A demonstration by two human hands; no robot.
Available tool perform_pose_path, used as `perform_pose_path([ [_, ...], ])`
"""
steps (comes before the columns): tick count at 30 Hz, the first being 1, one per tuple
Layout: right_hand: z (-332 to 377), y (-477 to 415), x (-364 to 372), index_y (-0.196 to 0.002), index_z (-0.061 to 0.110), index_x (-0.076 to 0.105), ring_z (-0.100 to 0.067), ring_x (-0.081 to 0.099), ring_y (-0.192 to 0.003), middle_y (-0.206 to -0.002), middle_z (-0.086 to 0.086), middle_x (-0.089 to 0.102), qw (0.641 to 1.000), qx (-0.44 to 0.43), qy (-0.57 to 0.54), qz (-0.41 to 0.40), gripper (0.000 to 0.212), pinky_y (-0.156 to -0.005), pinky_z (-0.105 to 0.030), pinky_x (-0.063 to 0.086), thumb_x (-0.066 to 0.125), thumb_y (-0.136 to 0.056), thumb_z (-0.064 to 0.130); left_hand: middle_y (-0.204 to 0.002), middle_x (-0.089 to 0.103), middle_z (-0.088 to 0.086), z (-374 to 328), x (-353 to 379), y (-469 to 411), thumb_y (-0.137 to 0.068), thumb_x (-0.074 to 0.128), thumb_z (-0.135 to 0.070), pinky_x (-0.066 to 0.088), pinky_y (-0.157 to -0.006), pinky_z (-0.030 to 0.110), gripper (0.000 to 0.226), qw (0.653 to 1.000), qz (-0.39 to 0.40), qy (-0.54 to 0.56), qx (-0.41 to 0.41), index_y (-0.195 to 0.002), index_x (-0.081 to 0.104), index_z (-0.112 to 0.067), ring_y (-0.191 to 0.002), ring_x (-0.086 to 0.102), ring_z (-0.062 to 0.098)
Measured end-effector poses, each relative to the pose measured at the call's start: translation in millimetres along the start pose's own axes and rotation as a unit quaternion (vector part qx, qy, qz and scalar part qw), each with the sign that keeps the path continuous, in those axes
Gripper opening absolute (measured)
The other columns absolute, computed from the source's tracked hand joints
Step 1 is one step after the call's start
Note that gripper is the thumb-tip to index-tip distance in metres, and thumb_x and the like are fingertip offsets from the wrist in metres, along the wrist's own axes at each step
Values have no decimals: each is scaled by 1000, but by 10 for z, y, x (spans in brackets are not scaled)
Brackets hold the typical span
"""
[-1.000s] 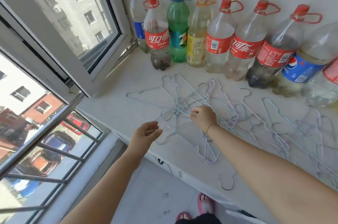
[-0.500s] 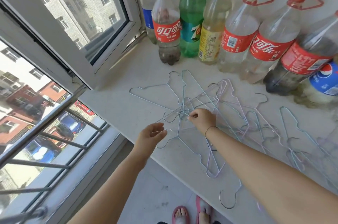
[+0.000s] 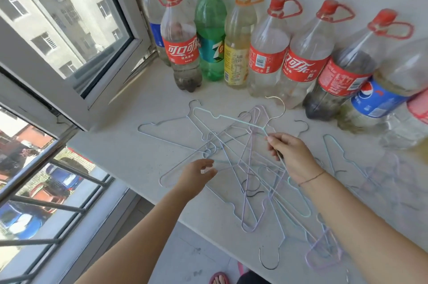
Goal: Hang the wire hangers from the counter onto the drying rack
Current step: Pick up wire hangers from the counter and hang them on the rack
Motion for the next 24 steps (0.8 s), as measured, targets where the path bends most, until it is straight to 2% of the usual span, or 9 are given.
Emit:
perform_pose_path([
  [3,-91,209,-186,-83,9,63,-9,47,-55,-64,-1,59,999,1,-39,0,15,-51,-17,38,51,-90,2,-119,64,0,-3,134,-99,-87,63,-27,37,-91,18,37,999,26,-35,-4,-121,62,-14,-113,57,15],
  [5,-169,328,-262,-85,8,63,-8,48,-54,-60,2,60,999,3,-46,3,14,-51,-17,39,52,-90,2,-118,66,1,-12,187,-159,-87,63,-27,41,-92,21,35,997,37,-65,-5,-119,64,-15,-109,60,18],
  [8,-286,450,-372,-86,7,64,-8,48,-55,-62,0,60,998,3,-57,-14,13,-51,-17,38,52,-89,1,-107,69,3,-20,212,-230,-86,62,-31,48,-92,31,31,996,44,-84,-8,-115,67,-20,-102,63,21],
  [11,-323,525,-464,-88,4,62,-7,47,-52,-57,3,60,996,-2,-75,-43,13,-48,-16,38,50,-90,0,-89,65,-4,-41,203,-259,-82,65,-36,47,-93,38,27,996,34,-86,2,-107,69,-27,-95,63,20],
  [14,-296,568,-520,-88,3,60,-5,47,-49,-56,3,59,994,-10,-89,-66,12,-46,-15,37,49,-89,-2,-80,63,-5,-170,129,-220,-83,66,-30,46,-82,31,19,998,9,-56,30,-101,71,-26,-84,62,21],
  [17,-223,602,-541,-84,7,60,-5,46,-47,-55,3,58,992,-21,-94,-85,15,-44,-15,36,50,-89,-2,-76,63,-4,-392,-60,-124,-86,64,-28,42,-67,23,16,997,-35,-25,68,-98,72,-23,-72,56,13],
  [19,-154,625,-521,-82,8,60,-5,44,-45,-52,3,56,991,-27,-99,-90,17,-42,-15,34,49,-89,-2,-65,55,-7,-547,-202,-52,-87,62,-28,36,-58,22,14,994,-62,-6,90,-93,72,-21,-60,48,10],
  [21,-77,654,-482,-81,9,59,-6,43,-44,-51,2,54,989,-34,-107,-94,16,-40,-16,33,50,-89,-2,-56,46,-8,-674,-340,10,-89,60,-28,32,-55,23,17,990,-88,20,107,-91,72,-16,-55,40,10],
  [24,35,709,-401,-79,10,58,-6,41,-41,-49,3,53,988,-41,-110,-97,16,-38,-17,31,51,-89,0,-61,50,-3,-819,-512,107,-90,59,-29,33,-57,22,19,986,-101,49,124,-94,72,-16,-60,41,12],
])
Point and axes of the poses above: each hand's wrist, its own y-axis away from the middle knuckle, its own x-axis out of the palm, z = x × y, the point moved 6 cm from there along -y, towards the middle knuckle
